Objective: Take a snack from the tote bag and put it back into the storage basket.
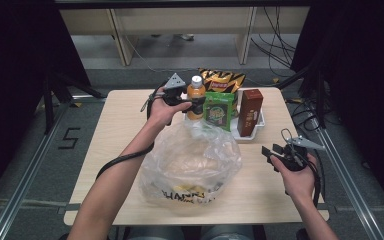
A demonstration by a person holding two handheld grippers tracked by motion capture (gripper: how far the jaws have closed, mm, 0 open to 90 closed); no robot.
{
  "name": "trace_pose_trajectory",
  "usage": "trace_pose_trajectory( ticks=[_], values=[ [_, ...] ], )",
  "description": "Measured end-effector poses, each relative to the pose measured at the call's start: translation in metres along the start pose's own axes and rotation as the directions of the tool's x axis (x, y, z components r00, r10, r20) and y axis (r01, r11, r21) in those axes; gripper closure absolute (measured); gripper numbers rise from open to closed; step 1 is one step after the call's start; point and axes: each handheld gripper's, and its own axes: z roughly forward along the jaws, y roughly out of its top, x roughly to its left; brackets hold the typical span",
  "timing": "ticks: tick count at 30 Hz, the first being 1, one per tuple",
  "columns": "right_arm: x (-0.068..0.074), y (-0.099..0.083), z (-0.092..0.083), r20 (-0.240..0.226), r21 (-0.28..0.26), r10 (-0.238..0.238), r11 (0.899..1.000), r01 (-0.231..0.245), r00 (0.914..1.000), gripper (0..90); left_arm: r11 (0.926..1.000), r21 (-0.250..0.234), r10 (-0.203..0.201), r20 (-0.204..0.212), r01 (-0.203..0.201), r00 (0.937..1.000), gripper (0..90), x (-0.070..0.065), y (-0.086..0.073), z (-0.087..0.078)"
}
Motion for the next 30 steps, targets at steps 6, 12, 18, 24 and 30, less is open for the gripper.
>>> trace_pose_trajectory(
  ticks=[6, 12, 18, 24, 30],
  values=[
    [0.0, 0.0, 0.0, 0.002, 0.001, 0.001, 1.0, -0.001, 1.0, 51.7, 1.0, 0.008, -0.002, -0.005, 0.002, 1.0, 31.1, 0.002, -0.003, 0.001],
    [-0.001, 0.0, 0.0, 0.0, -0.001, -0.005, 1.0, 0.005, 1.0, 51.7, 0.9999, 0.014, -0.004, -0.009, 0.004, 1.0, 31.1, 0.004, -0.006, 0.003],
    [0.0, 0.0, -0.001, 0.002, 0.001, 0.006, 1.0, -0.006, 1.0, 51.7, 0.9996, 0.025, -0.013, -0.018, 0.013, 0.9998, 31.1, 0.006, -0.01, 0.004],
    [0.0, -0.001, 0.0, 0.002, 0.002, 0.002, 1.0, -0.002, 1.0, 51.7, 0.9994, 0.033, -0.015, -0.019, 0.015, 0.9997, 31.0, 0.007, -0.014, 0.005],
    [0.0, 0.0, 0.0, 0.001, 0.001, 0.007, 1.0, -0.007, 1.0, 51.6, 0.9991, 0.04, -0.015, -0.023, 0.016, 0.9996, 31.0, 0.008, -0.017, 0.007]
  ],
)
